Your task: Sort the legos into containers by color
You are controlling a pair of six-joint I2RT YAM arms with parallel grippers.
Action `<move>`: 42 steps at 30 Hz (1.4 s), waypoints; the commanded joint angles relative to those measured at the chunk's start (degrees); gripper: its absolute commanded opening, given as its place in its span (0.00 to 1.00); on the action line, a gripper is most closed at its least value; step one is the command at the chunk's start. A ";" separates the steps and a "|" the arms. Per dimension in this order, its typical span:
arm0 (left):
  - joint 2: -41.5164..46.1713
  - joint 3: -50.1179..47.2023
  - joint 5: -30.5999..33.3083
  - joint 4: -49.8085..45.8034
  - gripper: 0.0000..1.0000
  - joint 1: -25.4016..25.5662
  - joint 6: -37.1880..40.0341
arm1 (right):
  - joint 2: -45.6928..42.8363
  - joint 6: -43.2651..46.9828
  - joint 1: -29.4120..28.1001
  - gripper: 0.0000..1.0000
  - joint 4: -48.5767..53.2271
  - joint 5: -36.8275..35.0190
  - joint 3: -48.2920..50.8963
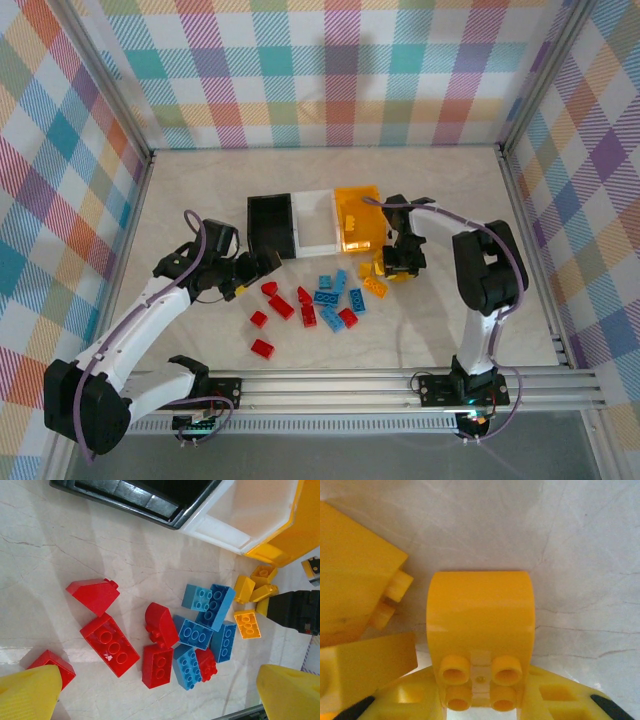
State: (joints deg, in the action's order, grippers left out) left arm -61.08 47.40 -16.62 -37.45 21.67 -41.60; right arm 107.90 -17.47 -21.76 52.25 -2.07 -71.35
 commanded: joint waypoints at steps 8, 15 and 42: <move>-2.92 0.53 0.48 0.71 1.00 1.44 0.75 | -14.52 -3.32 0.31 0.29 7.38 3.29 -5.11; -5.63 2.79 1.63 -1.46 0.99 4.25 2.55 | -6.07 -7.24 0.21 0.29 4.68 13.14 -18.10; -14.77 7.05 7.06 -11.16 0.95 4.47 13.41 | 13.89 -3.80 -0.48 0.56 11.97 13.24 -41.79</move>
State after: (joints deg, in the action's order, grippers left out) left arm -73.95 51.31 -10.61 -47.16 25.82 -33.08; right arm 125.82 -22.55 -21.82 61.43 11.16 -112.92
